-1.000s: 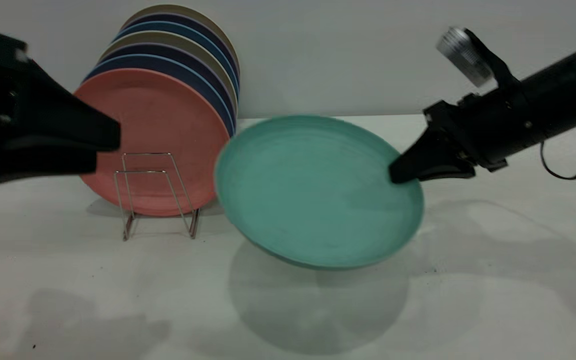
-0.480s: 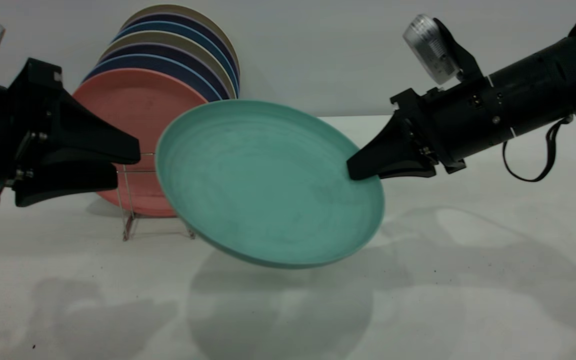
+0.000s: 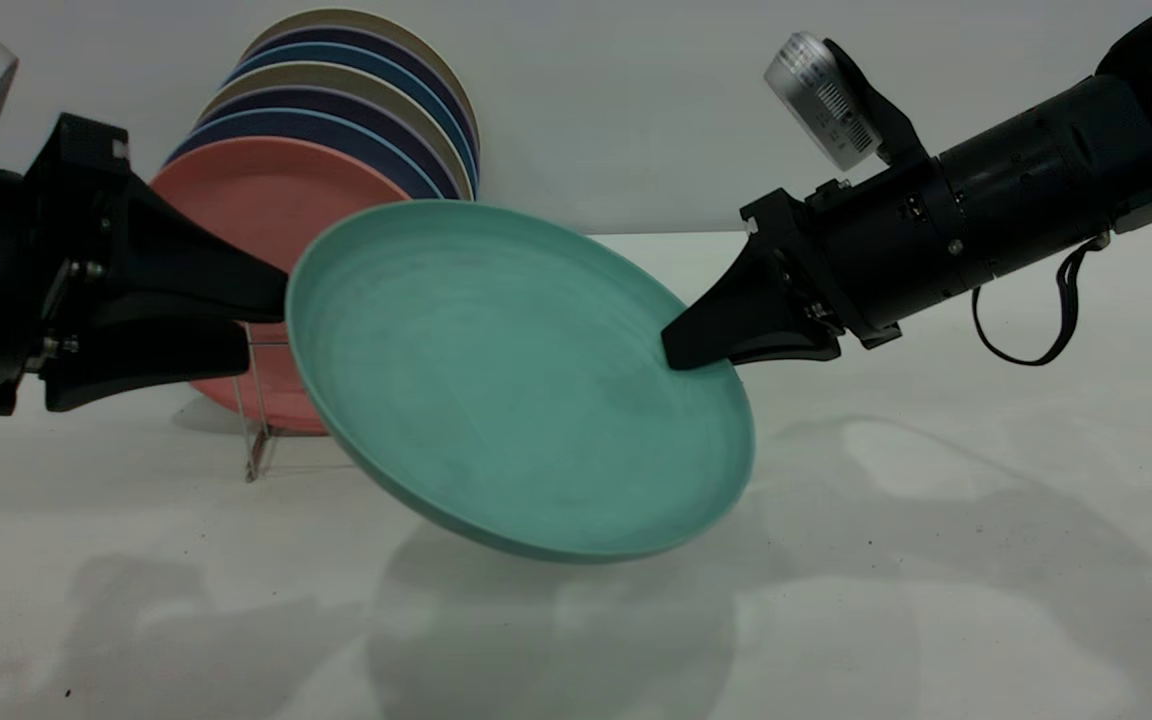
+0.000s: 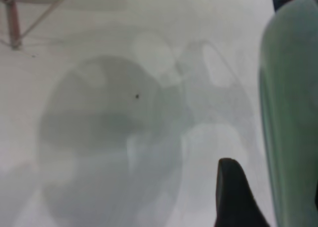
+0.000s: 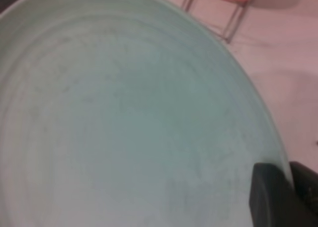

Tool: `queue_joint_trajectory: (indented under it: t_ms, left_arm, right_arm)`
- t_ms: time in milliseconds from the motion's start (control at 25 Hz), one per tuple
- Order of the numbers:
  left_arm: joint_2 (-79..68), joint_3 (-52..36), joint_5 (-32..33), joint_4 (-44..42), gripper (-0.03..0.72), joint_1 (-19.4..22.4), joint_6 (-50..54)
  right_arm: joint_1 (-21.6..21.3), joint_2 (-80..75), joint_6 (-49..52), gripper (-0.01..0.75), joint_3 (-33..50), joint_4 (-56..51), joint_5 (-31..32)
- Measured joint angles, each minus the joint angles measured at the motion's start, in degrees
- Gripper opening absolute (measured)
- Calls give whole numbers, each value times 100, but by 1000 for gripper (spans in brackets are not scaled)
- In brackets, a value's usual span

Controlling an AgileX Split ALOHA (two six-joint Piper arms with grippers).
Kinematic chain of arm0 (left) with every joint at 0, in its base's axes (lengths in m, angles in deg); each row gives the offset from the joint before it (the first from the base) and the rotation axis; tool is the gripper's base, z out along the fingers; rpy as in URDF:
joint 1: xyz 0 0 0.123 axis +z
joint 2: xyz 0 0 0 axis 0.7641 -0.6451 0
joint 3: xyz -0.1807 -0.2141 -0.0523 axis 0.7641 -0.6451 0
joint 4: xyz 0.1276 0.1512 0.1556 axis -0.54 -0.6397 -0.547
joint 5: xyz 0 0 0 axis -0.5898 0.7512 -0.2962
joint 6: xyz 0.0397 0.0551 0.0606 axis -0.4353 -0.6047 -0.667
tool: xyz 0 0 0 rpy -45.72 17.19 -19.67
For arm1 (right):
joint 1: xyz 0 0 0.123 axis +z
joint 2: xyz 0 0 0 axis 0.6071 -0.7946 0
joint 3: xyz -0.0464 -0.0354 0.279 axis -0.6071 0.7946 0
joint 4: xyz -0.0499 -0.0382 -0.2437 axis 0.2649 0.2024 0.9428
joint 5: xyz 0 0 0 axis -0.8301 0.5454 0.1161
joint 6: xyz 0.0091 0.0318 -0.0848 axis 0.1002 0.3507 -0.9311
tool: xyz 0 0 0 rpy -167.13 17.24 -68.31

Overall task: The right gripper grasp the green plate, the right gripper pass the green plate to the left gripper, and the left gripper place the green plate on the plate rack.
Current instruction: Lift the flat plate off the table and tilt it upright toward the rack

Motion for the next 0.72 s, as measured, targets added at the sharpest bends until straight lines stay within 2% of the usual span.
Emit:
queue_joint_trajectory:
  t_ms: [320,720]
  left_arm:
    - [0,0,47,-10,412,0,0]
    - [0,0,4,-10,412,0,0]
  right_arm:
    - [0,0,-21,14,0,24,-191]
    - [0,0,-26,14,0,-134,70]
